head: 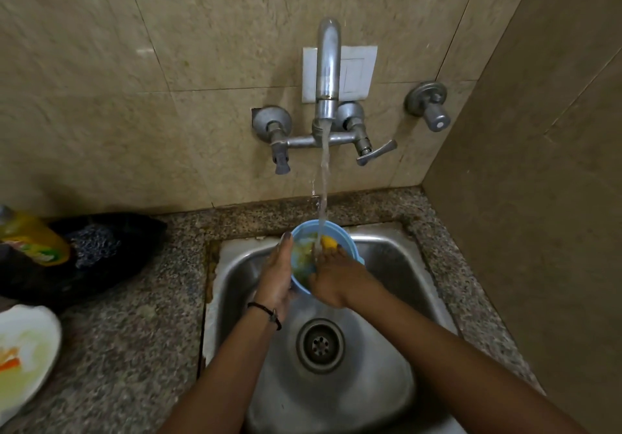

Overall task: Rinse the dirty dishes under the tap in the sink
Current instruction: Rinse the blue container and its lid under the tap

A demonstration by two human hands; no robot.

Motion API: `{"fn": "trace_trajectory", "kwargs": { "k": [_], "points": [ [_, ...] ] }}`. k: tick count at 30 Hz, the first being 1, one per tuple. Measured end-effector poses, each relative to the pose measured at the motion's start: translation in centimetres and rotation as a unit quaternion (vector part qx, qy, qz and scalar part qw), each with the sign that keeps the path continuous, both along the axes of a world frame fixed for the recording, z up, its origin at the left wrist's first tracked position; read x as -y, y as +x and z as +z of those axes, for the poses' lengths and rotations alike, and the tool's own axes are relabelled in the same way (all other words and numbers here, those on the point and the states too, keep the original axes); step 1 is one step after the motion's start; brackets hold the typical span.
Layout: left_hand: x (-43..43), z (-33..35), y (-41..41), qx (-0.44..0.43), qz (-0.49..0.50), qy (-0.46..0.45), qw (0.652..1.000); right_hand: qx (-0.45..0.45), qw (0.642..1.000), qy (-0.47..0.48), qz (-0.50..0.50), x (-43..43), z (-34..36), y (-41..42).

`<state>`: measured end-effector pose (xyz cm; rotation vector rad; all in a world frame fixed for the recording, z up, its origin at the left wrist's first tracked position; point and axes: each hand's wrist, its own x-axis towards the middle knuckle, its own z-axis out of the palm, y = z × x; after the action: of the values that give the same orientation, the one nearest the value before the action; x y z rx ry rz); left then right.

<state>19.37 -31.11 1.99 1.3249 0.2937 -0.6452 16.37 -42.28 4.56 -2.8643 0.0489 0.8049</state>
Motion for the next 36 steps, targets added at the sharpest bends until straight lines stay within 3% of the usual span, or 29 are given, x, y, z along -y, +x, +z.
{"fn": "trace_trajectory", "kwargs": {
  "k": [3,5,7,8,10,12,14,16,18,20,23,25,28,30,32,34,36],
  "points": [
    [-0.1,-0.5,0.0,-0.014,0.037,-0.014,0.999,-0.009,1.000,-0.009,-0.016,-2.2,0.6,-1.1],
    [-0.3,-0.4,-0.3,-0.018,0.038,-0.039,0.998,0.016,0.990,0.125,-0.062,-3.4,1.5,-1.2],
    [-0.4,-0.6,-0.8,-0.014,0.021,-0.048,0.999,0.056,0.946,0.293,-0.130,-4.3,1.7,-1.1],
    [-0.4,-0.5,-0.8,-0.010,0.003,-0.054,0.998,0.085,0.931,0.324,-0.145,-4.7,1.6,-1.2],
    [-0.7,0.2,0.0,-0.026,-0.017,-0.051,0.998,0.128,0.948,0.283,-0.076,-4.6,1.2,-1.9],
    [-1.5,0.6,1.6,-0.018,-0.035,-0.018,0.999,0.148,0.971,0.173,0.073,-2.9,0.1,-3.2],
    [-2.6,0.7,3.2,0.020,-0.061,0.017,0.998,0.215,0.952,0.056,0.210,0.1,-1.2,-3.2],
    [-3.1,1.3,4.1,0.038,-0.057,0.029,0.997,0.300,0.916,0.011,0.265,2.3,-1.5,-2.6],
    [-3.2,1.3,4.2,0.035,-0.034,-0.039,0.998,0.337,0.904,-0.017,0.263,2.9,-1.6,-2.0],
    [-2.4,0.6,3.0,0.022,0.010,-0.130,0.991,0.381,0.907,-0.023,0.177,1.1,-1.4,-1.9],
    [-0.1,-0.5,-0.9,0.033,0.103,-0.164,0.981,0.353,0.923,0.143,-0.061,-3.7,-0.2,-2.2],
    [0.4,-1.1,-1.8,0.045,0.131,-0.120,0.983,0.318,0.916,0.219,-0.111,-5.1,-0.5,-2.7],
    [-1.3,-2.0,-0.3,0.039,0.128,-0.055,0.989,0.272,0.917,0.290,0.020,-3.6,-1.2,-4.0],
    [-2.4,-2.5,0.5,0.019,0.109,-0.044,0.993,0.260,0.933,0.198,0.153,0.0,-2.0,-3.8],
    [-2.7,-2.7,0.6,0.008,0.090,-0.035,0.995,0.261,0.937,0.075,0.219,4.0,-2.4,-2.4],
    [-2.4,-2.3,0.4,0.000,0.092,-0.060,0.994,0.282,0.934,0.000,0.220,5.6,-2.1,-1.1],
    [-1.9,-2.1,0.4,-0.017,0.116,-0.085,0.989,0.301,0.941,-0.020,0.154,4.0,-2.5,-0.8]
  ]
}}
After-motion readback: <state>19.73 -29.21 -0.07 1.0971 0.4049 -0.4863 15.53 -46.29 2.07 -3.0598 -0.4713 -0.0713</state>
